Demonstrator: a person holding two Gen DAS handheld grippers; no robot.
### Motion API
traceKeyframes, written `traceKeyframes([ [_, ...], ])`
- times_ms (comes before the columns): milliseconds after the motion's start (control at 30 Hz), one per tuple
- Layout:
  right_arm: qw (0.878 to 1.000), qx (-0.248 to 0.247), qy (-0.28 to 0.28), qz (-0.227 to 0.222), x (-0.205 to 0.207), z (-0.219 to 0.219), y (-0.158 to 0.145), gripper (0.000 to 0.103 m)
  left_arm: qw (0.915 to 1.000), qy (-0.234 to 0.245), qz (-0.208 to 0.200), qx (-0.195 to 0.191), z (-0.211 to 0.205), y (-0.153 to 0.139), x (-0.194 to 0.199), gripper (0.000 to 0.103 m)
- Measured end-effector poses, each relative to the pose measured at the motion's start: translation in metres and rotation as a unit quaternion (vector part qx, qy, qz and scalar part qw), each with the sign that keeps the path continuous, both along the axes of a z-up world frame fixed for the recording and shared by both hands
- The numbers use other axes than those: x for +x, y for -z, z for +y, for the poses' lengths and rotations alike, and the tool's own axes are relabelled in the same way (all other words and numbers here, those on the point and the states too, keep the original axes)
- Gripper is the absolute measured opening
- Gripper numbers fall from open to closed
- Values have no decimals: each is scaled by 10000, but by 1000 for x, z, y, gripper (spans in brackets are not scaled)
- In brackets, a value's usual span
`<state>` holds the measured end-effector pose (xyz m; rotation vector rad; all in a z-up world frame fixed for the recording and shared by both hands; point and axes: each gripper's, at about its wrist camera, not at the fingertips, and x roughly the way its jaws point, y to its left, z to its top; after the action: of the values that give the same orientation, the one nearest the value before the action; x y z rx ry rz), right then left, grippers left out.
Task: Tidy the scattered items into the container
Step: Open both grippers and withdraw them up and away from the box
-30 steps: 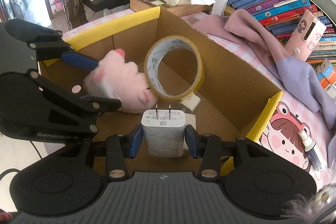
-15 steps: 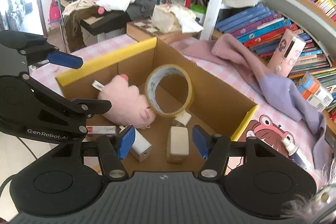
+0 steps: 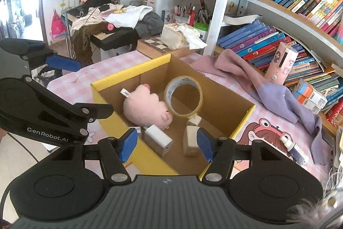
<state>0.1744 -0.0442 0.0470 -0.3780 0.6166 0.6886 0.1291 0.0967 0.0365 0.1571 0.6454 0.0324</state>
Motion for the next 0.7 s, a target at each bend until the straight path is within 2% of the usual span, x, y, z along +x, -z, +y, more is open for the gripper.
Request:
traceKeyframes([
  [333, 9996, 158, 204, -106, -39, -16, -2, 63, 9991, -362, -75, -223, 7, 0, -47, 93],
  [533, 9970, 405, 524, -408, -63, -31, -6, 66, 9970, -580, -290, -411, 9, -9, -75, 93],
  [700, 9950, 569, 742, -343, -76, -39, 1, 66, 9956, -631, -289, -633, 7, -8, -90, 93],
])
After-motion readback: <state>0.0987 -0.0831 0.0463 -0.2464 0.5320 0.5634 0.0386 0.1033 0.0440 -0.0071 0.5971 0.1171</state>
